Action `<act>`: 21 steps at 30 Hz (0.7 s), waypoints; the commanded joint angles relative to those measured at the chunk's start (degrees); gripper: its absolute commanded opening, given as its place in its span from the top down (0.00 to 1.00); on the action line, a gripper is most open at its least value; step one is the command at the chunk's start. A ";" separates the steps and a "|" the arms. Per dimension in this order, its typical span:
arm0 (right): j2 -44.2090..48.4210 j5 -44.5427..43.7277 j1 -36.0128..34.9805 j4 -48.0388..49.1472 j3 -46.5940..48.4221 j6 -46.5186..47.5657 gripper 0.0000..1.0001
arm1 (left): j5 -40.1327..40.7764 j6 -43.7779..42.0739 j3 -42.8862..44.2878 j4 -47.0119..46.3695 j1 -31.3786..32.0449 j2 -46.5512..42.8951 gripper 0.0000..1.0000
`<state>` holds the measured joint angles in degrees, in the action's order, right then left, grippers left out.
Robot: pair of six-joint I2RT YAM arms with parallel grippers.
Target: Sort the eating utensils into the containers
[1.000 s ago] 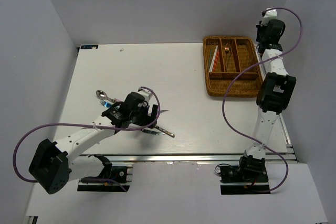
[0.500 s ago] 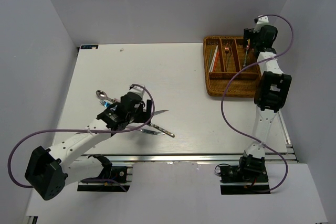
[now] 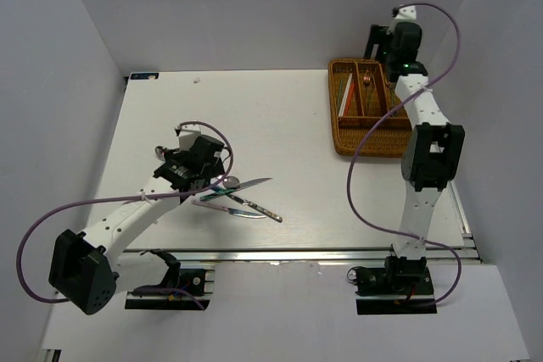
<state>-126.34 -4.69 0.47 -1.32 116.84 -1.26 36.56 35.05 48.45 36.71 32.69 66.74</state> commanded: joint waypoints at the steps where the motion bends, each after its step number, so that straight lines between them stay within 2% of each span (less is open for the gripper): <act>1: 13.89 -4.09 -10.29 -3.15 -8.77 -5.51 0.11 | 9.04 9.49 5.07 4.15 -0.34 -0.21 0.03; 3: 17.69 -6.02 -14.16 -4.73 -14.06 -5.68 0.11 | 12.73 15.80 6.57 5.12 -0.69 0.58 0.05; 4: 21.45 -5.86 -17.31 -5.00 -17.05 -5.95 0.11 | 12.92 16.97 7.44 5.91 -1.39 1.19 0.06; 5: 23.49 -5.34 -18.56 -4.83 -23.52 -7.26 0.11 | 12.67 17.68 9.89 6.01 -1.92 3.11 0.06; 7: 29.62 -3.24 -20.67 -3.00 -30.75 -9.54 0.11 | 11.70 18.92 12.80 6.62 -3.15 5.84 0.07; 8: 31.84 -2.79 -20.95 -2.64 -37.66 -12.25 0.11 | 11.44 18.74 16.29 6.97 -3.50 9.42 0.07; 12: 42.21 -3.65 -21.39 -0.09 -53.96 -17.28 0.11 | 9.60 22.50 22.92 11.63 -5.44 17.00 0.09; 15: 48.90 -3.75 -21.39 2.73 -61.79 -17.81 0.11 | 5.38 28.38 20.91 9.97 -5.44 18.60 0.12; 21: 51.81 -0.68 -21.30 1.41 -64.54 -17.29 0.11 | 1.69 39.90 21.24 8.55 -5.44 25.79 0.25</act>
<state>-76.73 -7.01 -20.56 -3.33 52.49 -17.65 40.56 66.17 68.47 44.60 27.38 90.13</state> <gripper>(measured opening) 0.894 0.759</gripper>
